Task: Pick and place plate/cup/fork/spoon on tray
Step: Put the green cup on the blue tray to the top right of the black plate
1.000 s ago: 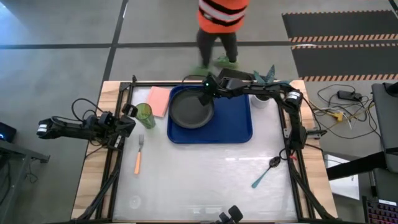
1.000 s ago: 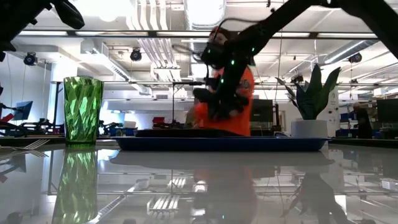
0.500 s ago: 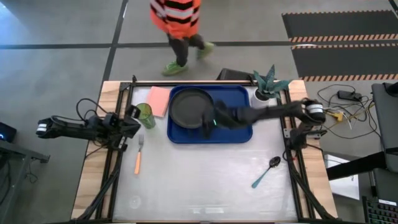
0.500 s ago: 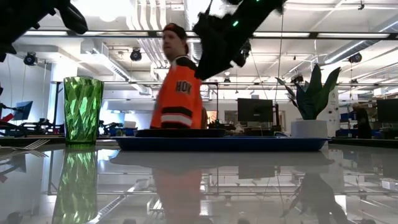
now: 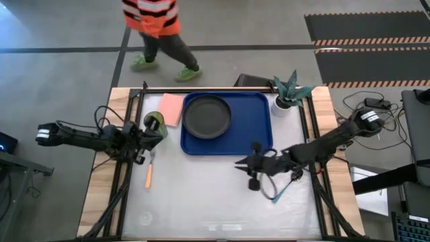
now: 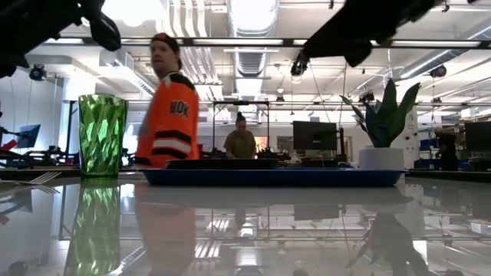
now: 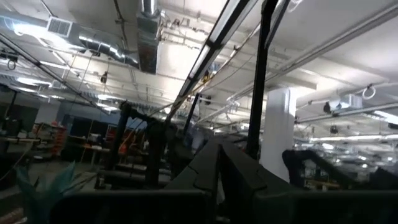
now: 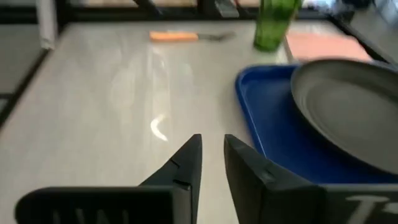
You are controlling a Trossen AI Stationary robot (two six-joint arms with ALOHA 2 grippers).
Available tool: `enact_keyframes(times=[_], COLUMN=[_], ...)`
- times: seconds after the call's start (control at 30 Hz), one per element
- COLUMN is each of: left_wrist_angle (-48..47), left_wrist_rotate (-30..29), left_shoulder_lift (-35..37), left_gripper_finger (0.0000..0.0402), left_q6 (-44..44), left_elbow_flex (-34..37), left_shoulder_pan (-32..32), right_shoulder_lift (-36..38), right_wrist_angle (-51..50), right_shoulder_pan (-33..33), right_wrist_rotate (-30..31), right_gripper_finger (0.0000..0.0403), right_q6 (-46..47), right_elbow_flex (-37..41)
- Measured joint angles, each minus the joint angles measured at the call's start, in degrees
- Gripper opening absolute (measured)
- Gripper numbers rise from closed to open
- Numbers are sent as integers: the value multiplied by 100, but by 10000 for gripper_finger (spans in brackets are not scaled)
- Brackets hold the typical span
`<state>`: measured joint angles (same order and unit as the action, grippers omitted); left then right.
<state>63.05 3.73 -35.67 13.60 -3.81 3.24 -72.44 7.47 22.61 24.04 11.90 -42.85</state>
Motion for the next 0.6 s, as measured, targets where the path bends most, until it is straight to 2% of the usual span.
enact_keyframes(times=[0.13,0.2,0.4,0.5,0.6], left_wrist_angle=[907,1058,955,907,128], left_wrist_rotate=[2,2,-33,-317,-825], left_shoulder_lift=[-621,-878,-1524,-1799,-2102], left_gripper_finger=[0,0,0,0,0], left_q6=[6,79,112,109,114], left_elbow_flex=[-239,-436,-1025,-1295,-1648], left_shoulder_pan=[148,218,411,474,573], right_shoulder_lift=[473,684,1340,1646,1901], right_wrist_angle=[1067,1389,1766,1871,2273], right_shoulder_pan=[-16,-59,-185,-266,-381], right_wrist_rotate=[15,2,-98,-444,-907], right_gripper_finger=[33,25,9,9,9], right_q6=[-299,-490,-861,-1130,-1499], right_elbow_flex=[796,1110,1665,1819,2003])
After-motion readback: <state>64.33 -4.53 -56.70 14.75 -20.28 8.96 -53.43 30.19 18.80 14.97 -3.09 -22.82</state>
